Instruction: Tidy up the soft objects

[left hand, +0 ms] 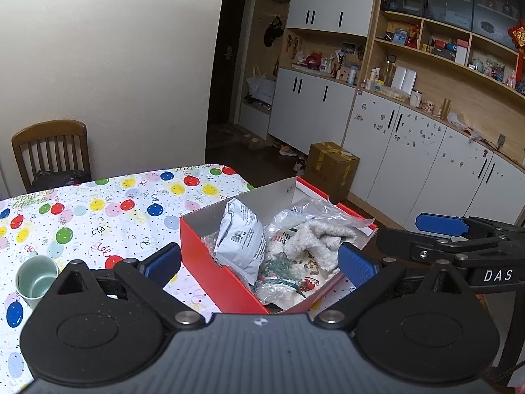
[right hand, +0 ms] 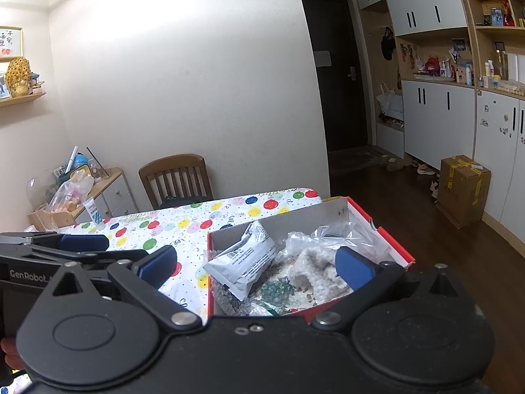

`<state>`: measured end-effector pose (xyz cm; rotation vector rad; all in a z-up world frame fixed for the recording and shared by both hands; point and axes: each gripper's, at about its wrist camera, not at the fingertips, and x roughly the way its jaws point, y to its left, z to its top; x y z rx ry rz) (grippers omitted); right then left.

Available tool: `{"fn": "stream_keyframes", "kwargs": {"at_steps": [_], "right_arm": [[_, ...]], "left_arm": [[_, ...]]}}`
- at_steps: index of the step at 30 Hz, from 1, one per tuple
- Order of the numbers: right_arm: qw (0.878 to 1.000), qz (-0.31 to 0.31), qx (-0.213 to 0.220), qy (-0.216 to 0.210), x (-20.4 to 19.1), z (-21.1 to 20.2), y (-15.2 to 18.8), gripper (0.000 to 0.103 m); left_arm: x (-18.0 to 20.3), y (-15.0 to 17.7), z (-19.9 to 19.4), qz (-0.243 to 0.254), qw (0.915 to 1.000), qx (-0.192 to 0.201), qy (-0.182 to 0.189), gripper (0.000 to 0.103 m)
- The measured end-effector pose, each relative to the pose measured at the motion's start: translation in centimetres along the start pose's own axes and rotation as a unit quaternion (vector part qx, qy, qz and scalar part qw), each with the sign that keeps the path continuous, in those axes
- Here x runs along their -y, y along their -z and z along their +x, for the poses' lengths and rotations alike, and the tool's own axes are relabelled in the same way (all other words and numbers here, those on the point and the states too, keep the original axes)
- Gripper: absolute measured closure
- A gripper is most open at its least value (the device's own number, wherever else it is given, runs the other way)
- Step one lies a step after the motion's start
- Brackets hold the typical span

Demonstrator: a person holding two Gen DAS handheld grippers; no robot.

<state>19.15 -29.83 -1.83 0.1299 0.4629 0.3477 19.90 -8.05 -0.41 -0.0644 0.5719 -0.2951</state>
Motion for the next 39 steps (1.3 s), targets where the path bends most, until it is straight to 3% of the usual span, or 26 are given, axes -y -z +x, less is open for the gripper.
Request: {"fn": "stream_keyframes", "kwargs": {"at_steps": [39], "right_arm": [[1.000, 0.007, -0.011, 0.007, -0.15, 0.52, 0.32, 0.000]], "left_arm": [[-0.19, -0.52, 0.27, -0.003, 1.0000, 0.009, 0.002, 0.001]]}}
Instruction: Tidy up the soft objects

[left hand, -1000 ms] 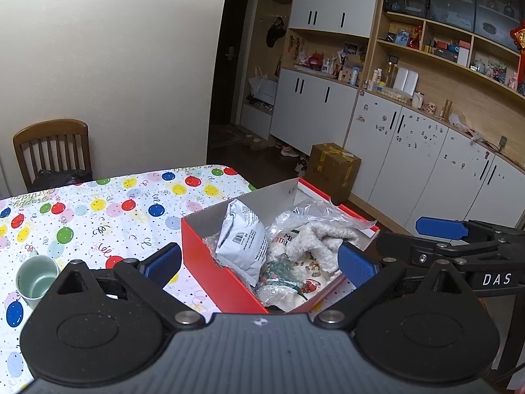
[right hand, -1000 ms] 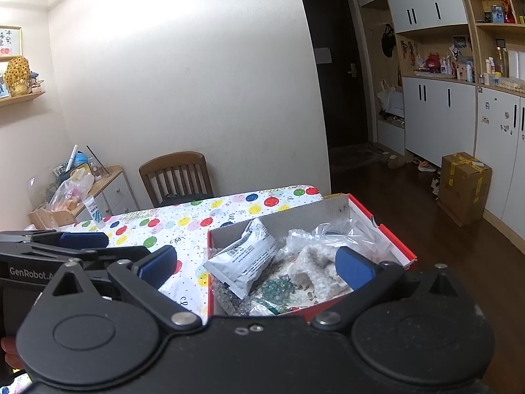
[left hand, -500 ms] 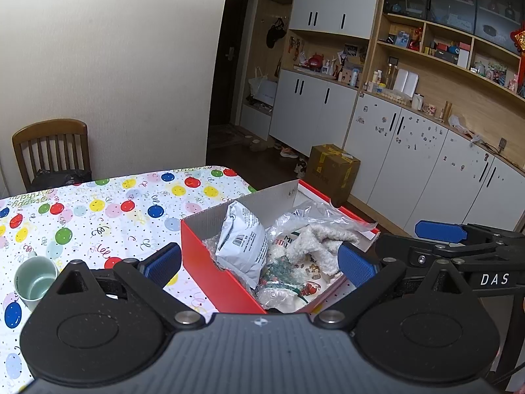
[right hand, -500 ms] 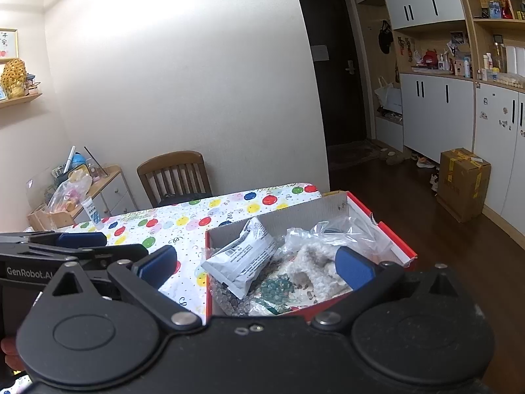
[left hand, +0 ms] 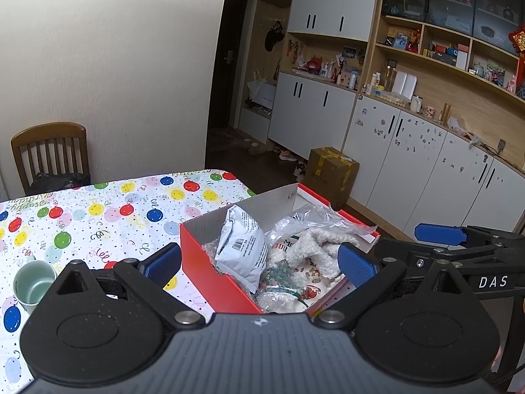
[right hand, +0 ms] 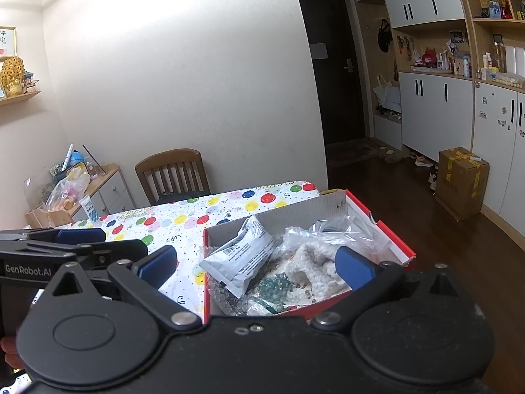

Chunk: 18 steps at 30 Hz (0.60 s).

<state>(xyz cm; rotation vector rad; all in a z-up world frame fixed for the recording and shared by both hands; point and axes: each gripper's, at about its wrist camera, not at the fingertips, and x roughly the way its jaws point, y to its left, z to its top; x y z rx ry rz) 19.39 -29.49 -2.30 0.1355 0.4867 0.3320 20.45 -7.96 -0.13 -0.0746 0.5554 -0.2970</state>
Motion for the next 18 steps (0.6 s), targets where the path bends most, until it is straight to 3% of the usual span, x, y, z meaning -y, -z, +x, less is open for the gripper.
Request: {"fn": "stream_keyframes", "kwargs": {"at_steps": [18], "right_arm": [[1.000, 0.001, -0.003, -0.001, -0.19, 0.06, -0.27, 0.000]], "left_arm": [[-0.33, 0.00, 0.16, -0.003, 1.0000, 0.004, 0.007, 0.001]]}}
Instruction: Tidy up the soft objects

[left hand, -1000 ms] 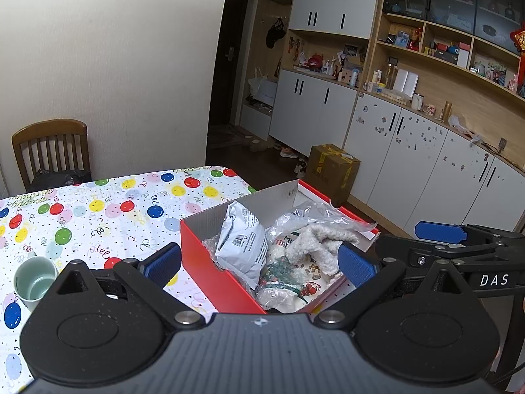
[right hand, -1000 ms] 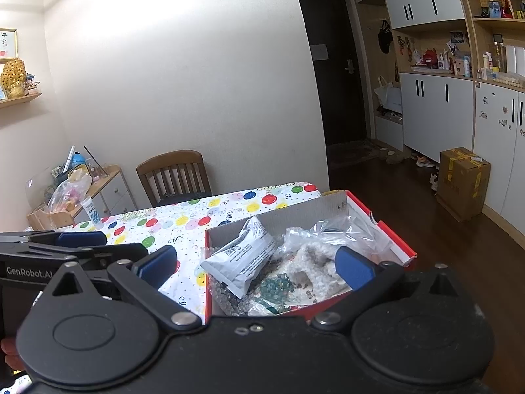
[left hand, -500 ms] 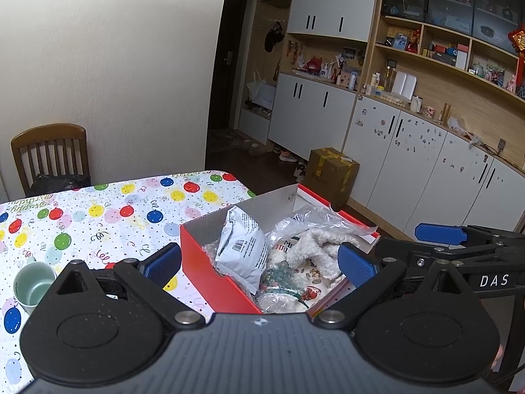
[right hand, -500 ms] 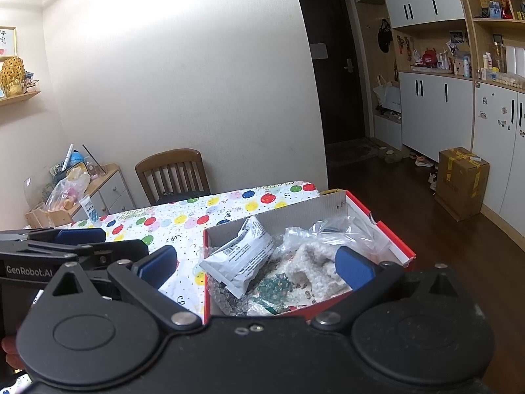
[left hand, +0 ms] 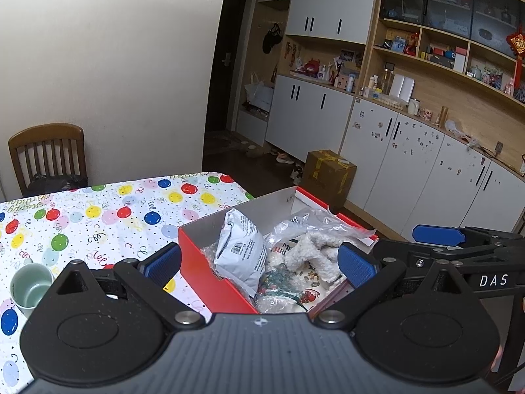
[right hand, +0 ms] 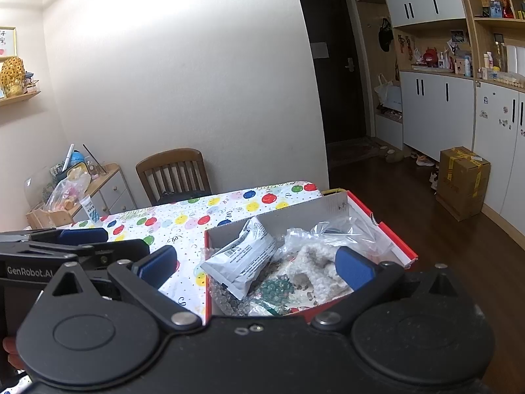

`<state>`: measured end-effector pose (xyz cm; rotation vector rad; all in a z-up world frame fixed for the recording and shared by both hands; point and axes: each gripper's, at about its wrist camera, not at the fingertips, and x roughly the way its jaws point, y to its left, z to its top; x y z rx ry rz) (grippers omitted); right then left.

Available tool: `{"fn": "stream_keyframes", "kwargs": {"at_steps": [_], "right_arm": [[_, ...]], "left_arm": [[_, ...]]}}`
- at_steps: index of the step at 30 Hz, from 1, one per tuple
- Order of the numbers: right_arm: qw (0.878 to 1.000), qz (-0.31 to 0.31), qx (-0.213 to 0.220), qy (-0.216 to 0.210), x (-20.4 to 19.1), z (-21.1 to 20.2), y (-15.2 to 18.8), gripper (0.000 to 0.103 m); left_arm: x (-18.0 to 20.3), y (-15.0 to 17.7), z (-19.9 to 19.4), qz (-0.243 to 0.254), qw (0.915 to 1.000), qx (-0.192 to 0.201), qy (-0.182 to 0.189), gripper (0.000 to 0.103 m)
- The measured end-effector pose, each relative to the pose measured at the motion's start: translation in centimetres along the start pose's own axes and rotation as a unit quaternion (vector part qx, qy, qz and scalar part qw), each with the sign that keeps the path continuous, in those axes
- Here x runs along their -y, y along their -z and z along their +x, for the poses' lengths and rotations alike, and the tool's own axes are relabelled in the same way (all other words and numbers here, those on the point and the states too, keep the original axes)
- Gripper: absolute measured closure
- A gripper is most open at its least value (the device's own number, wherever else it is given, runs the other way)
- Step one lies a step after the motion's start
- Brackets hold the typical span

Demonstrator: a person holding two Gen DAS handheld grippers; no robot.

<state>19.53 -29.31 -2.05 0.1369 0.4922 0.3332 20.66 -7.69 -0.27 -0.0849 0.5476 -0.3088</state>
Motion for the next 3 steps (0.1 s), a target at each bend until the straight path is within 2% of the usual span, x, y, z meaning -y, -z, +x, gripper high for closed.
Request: {"fn": "stream_keyframes", "kwargs": {"at_steps": [3], "right_arm": [[1.000, 0.000, -0.001, 0.001, -0.01, 0.02, -0.01, 0.000]], "left_arm": [[-0.03, 0.03, 0.04, 0.000, 1.0000, 0.000, -0.001, 0.001]]}}
